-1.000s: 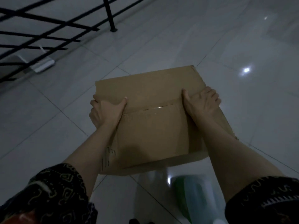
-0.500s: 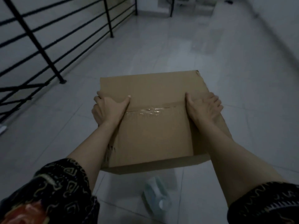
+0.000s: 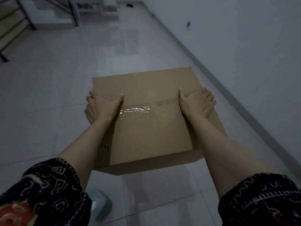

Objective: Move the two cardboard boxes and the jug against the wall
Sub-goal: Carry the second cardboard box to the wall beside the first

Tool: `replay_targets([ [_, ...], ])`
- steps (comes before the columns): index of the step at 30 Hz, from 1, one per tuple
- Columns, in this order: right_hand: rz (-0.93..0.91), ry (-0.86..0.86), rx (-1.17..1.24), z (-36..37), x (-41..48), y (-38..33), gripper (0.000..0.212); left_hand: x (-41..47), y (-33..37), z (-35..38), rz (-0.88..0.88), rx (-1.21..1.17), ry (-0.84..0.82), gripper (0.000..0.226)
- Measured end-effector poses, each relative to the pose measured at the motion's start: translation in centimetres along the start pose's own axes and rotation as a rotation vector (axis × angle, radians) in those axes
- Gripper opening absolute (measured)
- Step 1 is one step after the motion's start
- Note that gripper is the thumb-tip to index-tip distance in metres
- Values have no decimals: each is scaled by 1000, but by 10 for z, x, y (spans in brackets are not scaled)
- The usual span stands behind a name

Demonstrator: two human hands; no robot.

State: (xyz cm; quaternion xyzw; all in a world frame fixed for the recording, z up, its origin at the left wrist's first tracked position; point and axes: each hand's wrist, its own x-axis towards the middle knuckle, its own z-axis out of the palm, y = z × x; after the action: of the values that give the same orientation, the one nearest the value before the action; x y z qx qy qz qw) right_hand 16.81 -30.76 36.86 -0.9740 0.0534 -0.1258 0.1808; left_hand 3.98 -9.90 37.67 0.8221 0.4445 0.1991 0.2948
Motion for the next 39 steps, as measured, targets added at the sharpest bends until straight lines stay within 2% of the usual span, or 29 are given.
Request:
replay_targets([
  [6, 265, 62, -37, -34, 60, 156, 90, -62, 119, 110, 178, 20, -183, 91],
  [15, 688, 197, -116, -100, 135, 382, 88, -189, 312, 272, 527, 40, -483, 97],
  [20, 851, 268, -144, -125, 149, 485, 88, -266, 385, 339, 667, 47, -582, 102],
  [25, 997, 283, -188, -144, 140, 588, 91, -359, 429, 396, 790, 66, -672, 98],
  [33, 1171, 283, -172, -190, 124, 776, 88, -545, 490, 483, 885, 130, -770, 97],
  [39, 1189, 298, -228, -205, 121, 873, 87, -635, 519, 534, 904, 152, -812, 98],
])
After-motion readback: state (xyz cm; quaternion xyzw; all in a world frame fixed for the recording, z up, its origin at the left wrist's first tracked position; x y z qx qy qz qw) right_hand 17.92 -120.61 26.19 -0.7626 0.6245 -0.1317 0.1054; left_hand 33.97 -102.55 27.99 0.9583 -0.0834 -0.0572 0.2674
